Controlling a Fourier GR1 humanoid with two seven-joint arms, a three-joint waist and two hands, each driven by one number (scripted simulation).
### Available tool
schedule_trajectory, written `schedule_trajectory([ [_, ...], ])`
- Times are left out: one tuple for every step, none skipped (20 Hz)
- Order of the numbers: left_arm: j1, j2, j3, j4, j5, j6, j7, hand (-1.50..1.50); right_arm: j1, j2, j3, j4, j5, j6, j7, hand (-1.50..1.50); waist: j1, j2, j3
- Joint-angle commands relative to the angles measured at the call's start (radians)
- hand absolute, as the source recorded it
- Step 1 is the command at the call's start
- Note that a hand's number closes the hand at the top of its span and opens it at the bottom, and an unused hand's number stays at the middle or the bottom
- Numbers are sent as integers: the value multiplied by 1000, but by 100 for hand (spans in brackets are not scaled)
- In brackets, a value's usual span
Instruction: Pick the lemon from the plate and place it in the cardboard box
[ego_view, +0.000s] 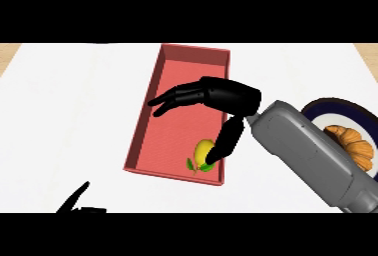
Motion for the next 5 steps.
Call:
schedule_trajectory([
  [-245, -93, 14, -57, 21, 37, -58, 0, -5, 85, -93, 102, -152, 42, 25, -150, -11, 7, -3],
  [-276, -115, -6, -53, 4, 51, -44, 0, -21, 105, -125, 143, -203, 69, 59, -150, 0, 3, -2],
  [-331, -141, -18, -30, 1, 63, -23, 0, -38, 105, -158, 181, -238, 91, 48, -150, -5, 12, -1],
  [-365, -147, -17, -10, -7, 67, -18, 0, -76, 98, -203, 229, -283, 125, 73, -150, 9, 8, -1],
  [-430, -155, -6, 17, -11, 75, 9, 0, -100, 95, -221, 266, -306, 155, 89, -150, 6, 5, -1],
])
